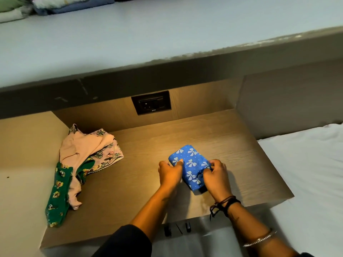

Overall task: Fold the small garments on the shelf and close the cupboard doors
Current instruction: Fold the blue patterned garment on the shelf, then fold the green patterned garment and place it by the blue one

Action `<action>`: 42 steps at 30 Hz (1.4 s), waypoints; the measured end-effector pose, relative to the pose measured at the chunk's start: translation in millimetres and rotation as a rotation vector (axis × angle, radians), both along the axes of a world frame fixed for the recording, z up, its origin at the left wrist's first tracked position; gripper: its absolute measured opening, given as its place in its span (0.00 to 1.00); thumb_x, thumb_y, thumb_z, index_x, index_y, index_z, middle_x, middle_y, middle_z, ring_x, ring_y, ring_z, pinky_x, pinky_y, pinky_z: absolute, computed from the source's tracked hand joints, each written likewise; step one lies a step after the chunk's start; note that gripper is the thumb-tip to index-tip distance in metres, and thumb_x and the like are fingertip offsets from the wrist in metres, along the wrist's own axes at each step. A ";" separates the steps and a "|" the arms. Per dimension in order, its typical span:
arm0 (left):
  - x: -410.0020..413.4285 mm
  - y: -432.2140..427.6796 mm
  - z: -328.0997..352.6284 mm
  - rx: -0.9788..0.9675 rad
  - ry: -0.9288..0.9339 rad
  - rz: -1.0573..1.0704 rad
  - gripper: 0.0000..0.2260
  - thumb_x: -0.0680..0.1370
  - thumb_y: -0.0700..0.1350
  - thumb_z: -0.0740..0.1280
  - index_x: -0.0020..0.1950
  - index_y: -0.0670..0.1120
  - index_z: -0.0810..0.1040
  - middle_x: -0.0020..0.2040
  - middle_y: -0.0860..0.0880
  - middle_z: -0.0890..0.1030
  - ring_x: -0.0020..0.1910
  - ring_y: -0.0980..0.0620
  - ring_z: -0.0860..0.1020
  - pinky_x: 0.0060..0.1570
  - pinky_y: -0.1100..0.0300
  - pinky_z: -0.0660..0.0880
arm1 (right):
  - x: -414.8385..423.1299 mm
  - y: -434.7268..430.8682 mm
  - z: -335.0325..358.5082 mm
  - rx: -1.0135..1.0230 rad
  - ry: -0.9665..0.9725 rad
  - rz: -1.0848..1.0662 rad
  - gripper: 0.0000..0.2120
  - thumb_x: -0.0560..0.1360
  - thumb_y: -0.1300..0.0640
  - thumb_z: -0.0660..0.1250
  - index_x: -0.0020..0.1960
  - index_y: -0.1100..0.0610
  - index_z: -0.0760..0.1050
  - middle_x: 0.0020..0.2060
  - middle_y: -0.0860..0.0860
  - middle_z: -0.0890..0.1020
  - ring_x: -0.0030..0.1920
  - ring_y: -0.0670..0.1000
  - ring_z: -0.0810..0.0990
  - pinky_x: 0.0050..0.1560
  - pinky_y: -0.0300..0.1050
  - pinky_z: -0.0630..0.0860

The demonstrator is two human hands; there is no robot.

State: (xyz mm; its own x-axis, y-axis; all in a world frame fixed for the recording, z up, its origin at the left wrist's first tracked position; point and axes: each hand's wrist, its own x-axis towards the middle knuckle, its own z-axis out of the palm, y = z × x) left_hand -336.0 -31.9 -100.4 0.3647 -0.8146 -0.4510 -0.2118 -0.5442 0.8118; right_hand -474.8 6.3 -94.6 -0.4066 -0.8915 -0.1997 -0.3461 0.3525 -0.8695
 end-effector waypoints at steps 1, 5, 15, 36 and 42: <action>-4.1 0.9 -1.6 0.027 0.061 -0.004 0.20 0.72 0.52 0.72 0.57 0.45 0.68 0.53 0.46 0.79 0.46 0.49 0.80 0.46 0.54 0.80 | -1.2 -0.1 1.9 -0.067 0.132 0.033 0.18 0.73 0.59 0.59 0.62 0.61 0.73 0.61 0.59 0.73 0.61 0.59 0.73 0.60 0.51 0.70; -17.6 -2.6 -4.5 0.053 0.070 0.011 0.20 0.67 0.52 0.71 0.55 0.44 0.73 0.50 0.46 0.83 0.46 0.46 0.83 0.50 0.51 0.81 | -5.6 -9.1 0.7 -0.251 0.734 0.541 0.32 0.76 0.43 0.49 0.77 0.54 0.58 0.78 0.55 0.56 0.77 0.57 0.54 0.76 0.57 0.53; -16.7 -25.0 2.0 -0.114 -0.025 -0.011 0.10 0.79 0.50 0.65 0.40 0.49 0.72 0.34 0.54 0.76 0.36 0.52 0.75 0.38 0.60 0.70 | -18.9 -30.8 -9.7 0.082 0.532 0.687 0.40 0.75 0.34 0.58 0.79 0.52 0.50 0.78 0.55 0.54 0.77 0.55 0.55 0.75 0.54 0.54; -141.2 1.5 -4.1 -0.045 0.303 -0.230 0.16 0.73 0.37 0.73 0.56 0.46 0.72 0.56 0.46 0.82 0.49 0.50 0.81 0.44 0.59 0.80 | -133.6 -35.3 -7.5 0.021 0.017 -0.073 0.12 0.70 0.65 0.74 0.37 0.51 0.74 0.34 0.49 0.79 0.40 0.53 0.78 0.46 0.45 0.74; -147.2 9.9 1.8 -0.168 -0.277 -0.384 0.27 0.71 0.49 0.75 0.67 0.48 0.69 0.63 0.50 0.72 0.62 0.49 0.73 0.58 0.55 0.74 | -144.7 -15.1 -26.3 -0.040 0.085 -0.007 0.08 0.77 0.55 0.68 0.41 0.52 0.73 0.39 0.55 0.81 0.41 0.54 0.82 0.42 0.53 0.80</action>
